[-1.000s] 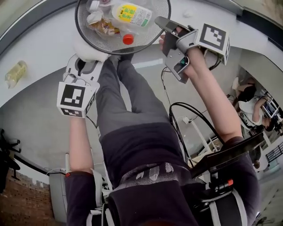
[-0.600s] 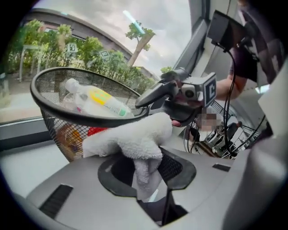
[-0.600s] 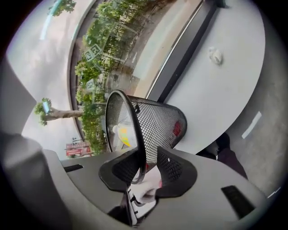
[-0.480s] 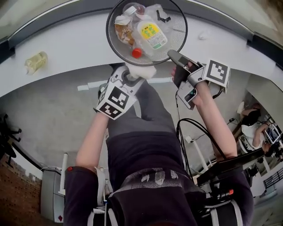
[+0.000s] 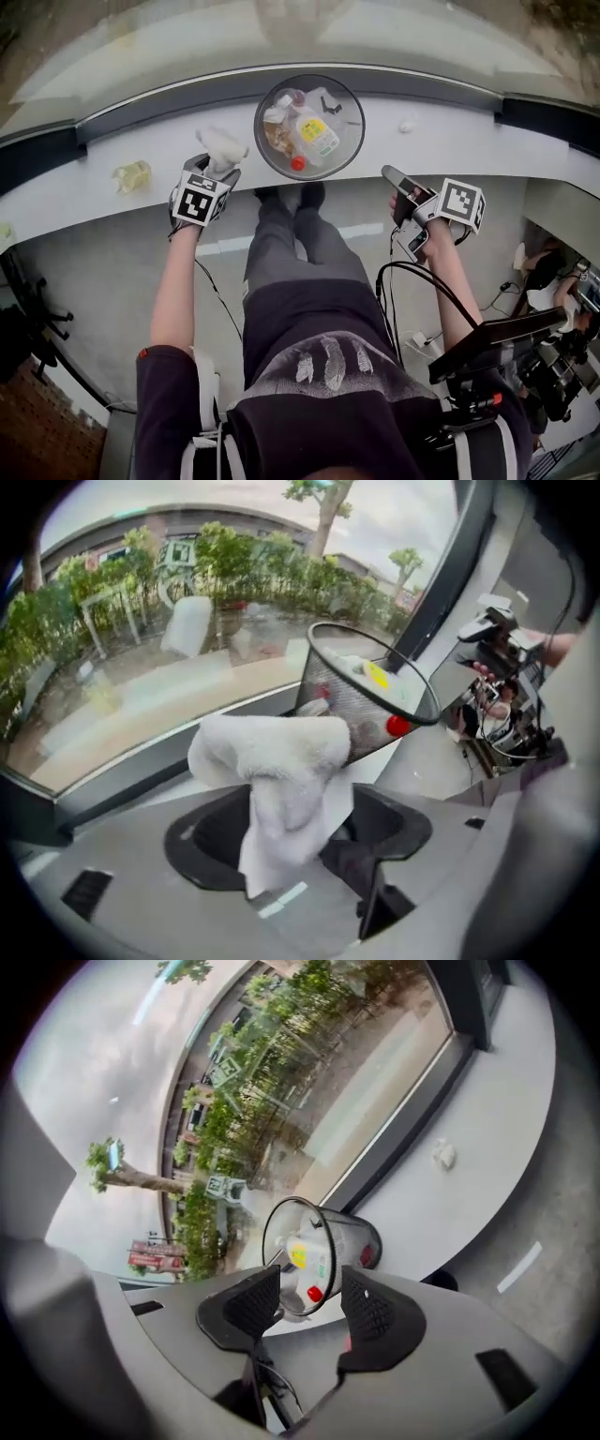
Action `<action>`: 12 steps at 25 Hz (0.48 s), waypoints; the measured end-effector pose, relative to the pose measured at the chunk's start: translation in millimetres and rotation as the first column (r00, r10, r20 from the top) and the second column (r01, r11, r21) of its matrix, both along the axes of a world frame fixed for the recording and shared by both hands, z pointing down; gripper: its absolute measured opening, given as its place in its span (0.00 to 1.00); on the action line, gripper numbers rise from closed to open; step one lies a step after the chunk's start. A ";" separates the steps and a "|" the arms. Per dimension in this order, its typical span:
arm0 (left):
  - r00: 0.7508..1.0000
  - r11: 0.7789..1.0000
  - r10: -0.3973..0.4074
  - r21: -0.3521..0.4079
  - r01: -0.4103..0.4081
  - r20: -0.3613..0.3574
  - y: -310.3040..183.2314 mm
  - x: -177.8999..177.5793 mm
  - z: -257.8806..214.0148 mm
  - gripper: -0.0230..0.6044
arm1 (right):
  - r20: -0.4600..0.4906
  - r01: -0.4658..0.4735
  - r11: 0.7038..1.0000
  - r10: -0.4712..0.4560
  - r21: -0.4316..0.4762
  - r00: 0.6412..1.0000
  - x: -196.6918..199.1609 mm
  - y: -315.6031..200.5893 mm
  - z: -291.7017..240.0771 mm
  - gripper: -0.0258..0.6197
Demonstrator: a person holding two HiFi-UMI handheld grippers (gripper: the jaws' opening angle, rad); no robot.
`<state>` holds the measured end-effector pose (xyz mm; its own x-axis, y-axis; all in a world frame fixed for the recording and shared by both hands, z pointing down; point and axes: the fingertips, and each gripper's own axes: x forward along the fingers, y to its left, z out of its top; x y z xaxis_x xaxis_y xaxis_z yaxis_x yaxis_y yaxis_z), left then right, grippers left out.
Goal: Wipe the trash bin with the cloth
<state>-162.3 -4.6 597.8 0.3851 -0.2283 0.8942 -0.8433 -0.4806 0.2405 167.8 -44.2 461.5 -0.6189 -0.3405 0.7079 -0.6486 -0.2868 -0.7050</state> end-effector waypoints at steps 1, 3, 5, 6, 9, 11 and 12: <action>1.000 0.999 -0.018 -0.050 0.018 0.002 0.3 -10.3 10.0 0.61 | 0.024 0.017 1.000 -0.018 0.024 1.000 -4.1 -2.6 -8.0 0.32; 0.999 0.990 -0.040 -0.138 0.043 0.022 13.0 -27.8 24.5 0.66 | 0.062 0.022 0.998 -0.026 0.056 0.998 -2.2 -6.4 -25.1 0.32; 0.998 0.985 -0.046 -0.162 0.054 0.048 21.3 -40.3 21.4 0.66 | 0.057 0.022 0.993 -0.028 0.114 0.998 11.1 -12.2 -43.8 0.32; 0.997 0.986 -0.054 -0.153 0.061 0.050 20.5 -45.2 13.6 0.66 | 0.041 0.029 0.988 -0.036 0.153 0.999 17.8 -15.3 -53.2 0.32; 0.992 0.991 -0.125 -0.052 0.124 -0.016 0.9 -63.6 -30.9 0.66 | -0.037 0.053 0.966 -0.045 0.255 0.998 25.8 -23.3 -81.0 0.32; 0.979 0.982 -0.162 0.078 0.172 -0.120 -25.7 -67.2 -85.7 0.66 | -0.089 0.078 0.933 -0.050 0.351 0.995 24.3 -30.8 -108.3 0.32; 0.970 0.970 -0.162 0.151 0.190 -0.180 -41.0 -62.3 -118.2 0.64 | -0.097 0.093 0.907 -0.057 0.412 0.994 22.8 -37.3 -126.0 0.32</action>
